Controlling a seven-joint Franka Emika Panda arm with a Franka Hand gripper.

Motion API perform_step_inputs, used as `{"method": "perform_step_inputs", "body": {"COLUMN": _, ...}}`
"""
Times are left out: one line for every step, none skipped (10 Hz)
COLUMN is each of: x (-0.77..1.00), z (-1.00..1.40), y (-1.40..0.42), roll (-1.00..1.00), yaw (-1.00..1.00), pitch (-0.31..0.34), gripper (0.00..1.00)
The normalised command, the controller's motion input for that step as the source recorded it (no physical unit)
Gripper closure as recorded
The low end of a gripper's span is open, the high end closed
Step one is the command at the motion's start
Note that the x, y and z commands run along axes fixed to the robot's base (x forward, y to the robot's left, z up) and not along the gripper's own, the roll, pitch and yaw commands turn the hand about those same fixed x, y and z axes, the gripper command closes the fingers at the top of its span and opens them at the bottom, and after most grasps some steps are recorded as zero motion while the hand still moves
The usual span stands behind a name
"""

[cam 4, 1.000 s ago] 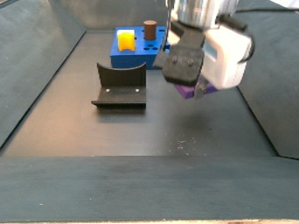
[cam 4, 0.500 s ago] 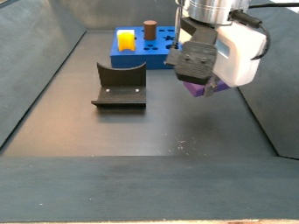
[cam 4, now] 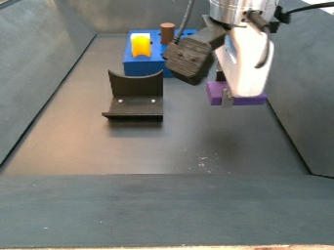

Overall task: Pick up the double-square object. Move up. Rotate the double-square object. Place the double-square object on the fixture. Regrasp the double-square object. Move to above the board. Insert the double-square object.
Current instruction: Rotate the double-square object.

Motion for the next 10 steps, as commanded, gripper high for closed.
{"method": "perform_step_inputs", "body": {"x": 0.02, "z": 0.0, "y": 0.02, "roll": 0.0, "yaw": -1.0, "pitch": 0.002, "gripper": 1.0}}
{"method": "perform_step_inputs", "body": {"x": 0.02, "z": 0.0, "y": 0.02, "roll": 0.0, "yaw": -1.0, "pitch": 0.002, "gripper": 1.0}}
{"method": "perform_step_inputs", "body": {"x": 0.02, "z": -0.01, "y": 0.02, "roll": 0.0, "yaw": -1.0, "pitch": 0.002, "gripper": 1.0}}
{"method": "perform_step_inputs", "body": {"x": 0.02, "z": -0.01, "y": 0.02, "roll": 0.0, "yaw": -1.0, "pitch": 0.002, "gripper": 1.0}}
{"method": "perform_step_inputs", "body": {"x": 0.02, "z": -0.01, "y": 0.02, "roll": 0.0, "yaw": -1.0, "pitch": 0.002, "gripper": 1.0}}
{"method": "perform_step_inputs", "body": {"x": 0.02, "z": -0.01, "y": 0.02, "roll": 0.0, "yaw": -1.0, "pitch": 0.002, "gripper": 1.0}}
{"method": "perform_step_inputs", "body": {"x": 0.02, "z": -0.01, "y": 0.02, "roll": 0.0, "yaw": -1.0, "pitch": 0.003, "gripper": 1.0}}
{"method": "perform_step_inputs", "body": {"x": 0.02, "z": -0.01, "y": 0.02, "roll": 0.0, "yaw": -1.0, "pitch": 0.003, "gripper": 1.0}}
{"method": "perform_step_inputs", "body": {"x": 0.02, "z": -0.01, "y": 0.02, "roll": 0.0, "yaw": -1.0, "pitch": 0.003, "gripper": 1.0}}
{"method": "perform_step_inputs", "body": {"x": 0.02, "z": -0.01, "y": 0.02, "roll": 0.0, "yaw": -1.0, "pitch": 0.003, "gripper": 1.0}}
